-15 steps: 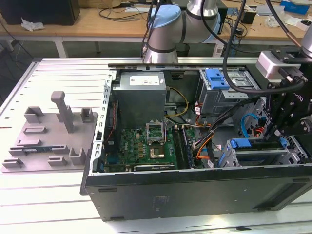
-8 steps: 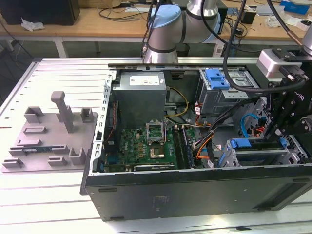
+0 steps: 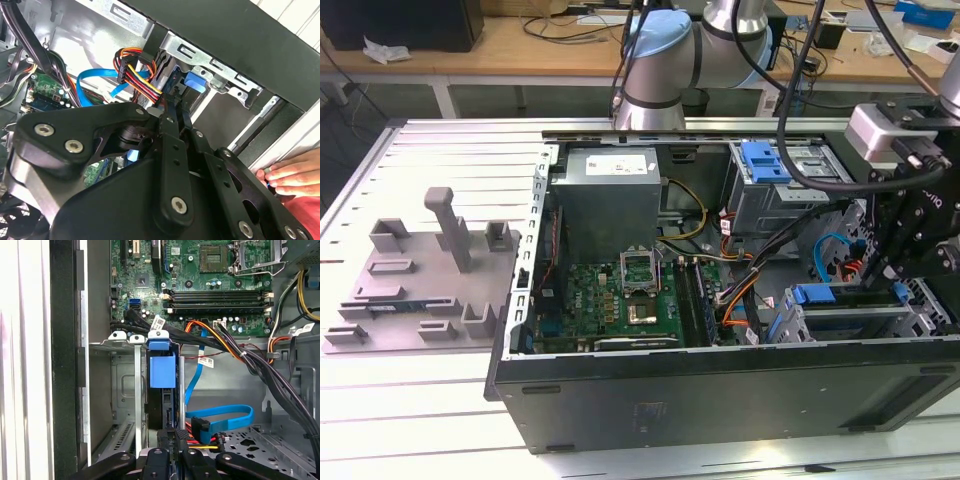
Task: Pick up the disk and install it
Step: 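Insert the first disk wire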
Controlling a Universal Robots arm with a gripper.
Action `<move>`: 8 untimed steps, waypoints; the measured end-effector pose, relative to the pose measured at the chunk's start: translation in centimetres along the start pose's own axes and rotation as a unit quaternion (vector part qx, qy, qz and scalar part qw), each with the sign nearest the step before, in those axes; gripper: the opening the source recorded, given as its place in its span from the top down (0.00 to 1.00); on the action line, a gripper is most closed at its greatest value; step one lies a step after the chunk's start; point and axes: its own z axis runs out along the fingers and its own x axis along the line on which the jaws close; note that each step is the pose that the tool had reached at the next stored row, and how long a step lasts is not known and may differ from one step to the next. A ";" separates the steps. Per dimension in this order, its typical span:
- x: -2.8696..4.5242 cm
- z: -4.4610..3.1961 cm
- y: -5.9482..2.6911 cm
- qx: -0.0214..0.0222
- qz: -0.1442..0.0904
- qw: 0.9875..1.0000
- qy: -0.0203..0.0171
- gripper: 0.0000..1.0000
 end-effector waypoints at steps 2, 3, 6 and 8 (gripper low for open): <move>0.00 0.06 0.00 0.000 0.000 1.000 0.000 0.84; 0.00 0.06 0.00 0.000 0.000 1.000 0.000 0.84; 0.01 -0.13 0.00 0.000 0.000 1.000 0.000 0.84; 0.02 -0.31 0.00 0.000 0.000 1.000 0.000 0.84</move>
